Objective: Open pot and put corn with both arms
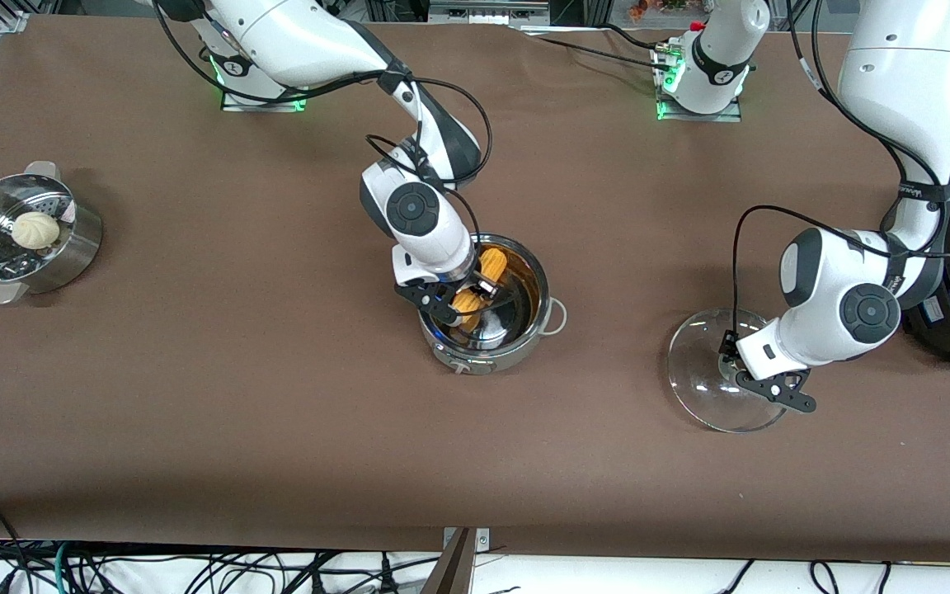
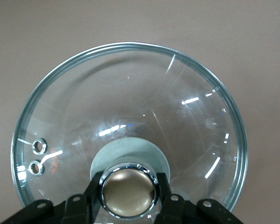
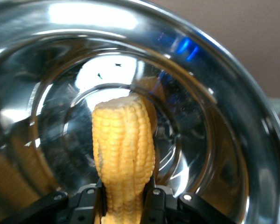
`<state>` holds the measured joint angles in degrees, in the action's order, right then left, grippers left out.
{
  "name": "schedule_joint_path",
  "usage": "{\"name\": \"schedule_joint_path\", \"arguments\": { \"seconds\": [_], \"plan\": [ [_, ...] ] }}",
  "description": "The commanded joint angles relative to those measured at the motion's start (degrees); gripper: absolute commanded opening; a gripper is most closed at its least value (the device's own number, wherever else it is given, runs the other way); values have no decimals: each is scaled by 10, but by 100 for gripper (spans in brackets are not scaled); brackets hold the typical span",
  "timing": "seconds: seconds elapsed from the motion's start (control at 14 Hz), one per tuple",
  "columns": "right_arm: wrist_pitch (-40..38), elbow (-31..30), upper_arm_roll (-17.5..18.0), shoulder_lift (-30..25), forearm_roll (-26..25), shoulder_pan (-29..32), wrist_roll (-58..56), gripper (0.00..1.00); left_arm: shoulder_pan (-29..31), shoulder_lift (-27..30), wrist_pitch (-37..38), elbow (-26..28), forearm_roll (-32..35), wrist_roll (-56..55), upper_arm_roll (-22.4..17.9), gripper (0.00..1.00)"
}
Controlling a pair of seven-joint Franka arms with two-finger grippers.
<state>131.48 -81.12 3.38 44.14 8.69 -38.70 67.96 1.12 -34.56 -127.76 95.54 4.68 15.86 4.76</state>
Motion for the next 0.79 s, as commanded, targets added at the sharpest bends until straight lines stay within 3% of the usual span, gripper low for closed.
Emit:
{"name": "schedule_joint_path", "arguments": {
  "seconds": [0.0, 0.07, 0.14, 0.21, 0.29, 0.43, 0.57, 0.71],
  "plan": [
    [-1, 12, -2, 13, -20, -8, 7, 9, 6, -8, -28, 8, 12, 4, 5, 24],
    [-1, 11, -2, 15, -20, -13, 7, 17, 6, -16, -32, 6, 11, 4, 5, 31],
    [-1, 12, -2, 16, -20, -13, 9, 33, 10, -20, -38, 5, 11, 4, 4, 43],
    [-1, 12, -3, 16, -20, -12, 7, 78, 12, -25, -40, 3, 11, 5, 4, 50],
    [-2, 12, -5, 13, -25, -15, 6, 100, 13, -25, -40, 3, 9, 6, 4, 54],
    [-3, 13, -2, 8, -64, -16, 3, 100, 14, -20, -32, -2, 5, 4, 5, 58],
    [-7, 13, -1, -7, -76, -17, 2, 100, 13, 11, 20, -10, -10, 2, 6, 78],
    [-8, 13, -3, -30, -72, -16, 0, 100, 12, 51, 121, -42, -75, -6, 6, 100]
  ]
}}
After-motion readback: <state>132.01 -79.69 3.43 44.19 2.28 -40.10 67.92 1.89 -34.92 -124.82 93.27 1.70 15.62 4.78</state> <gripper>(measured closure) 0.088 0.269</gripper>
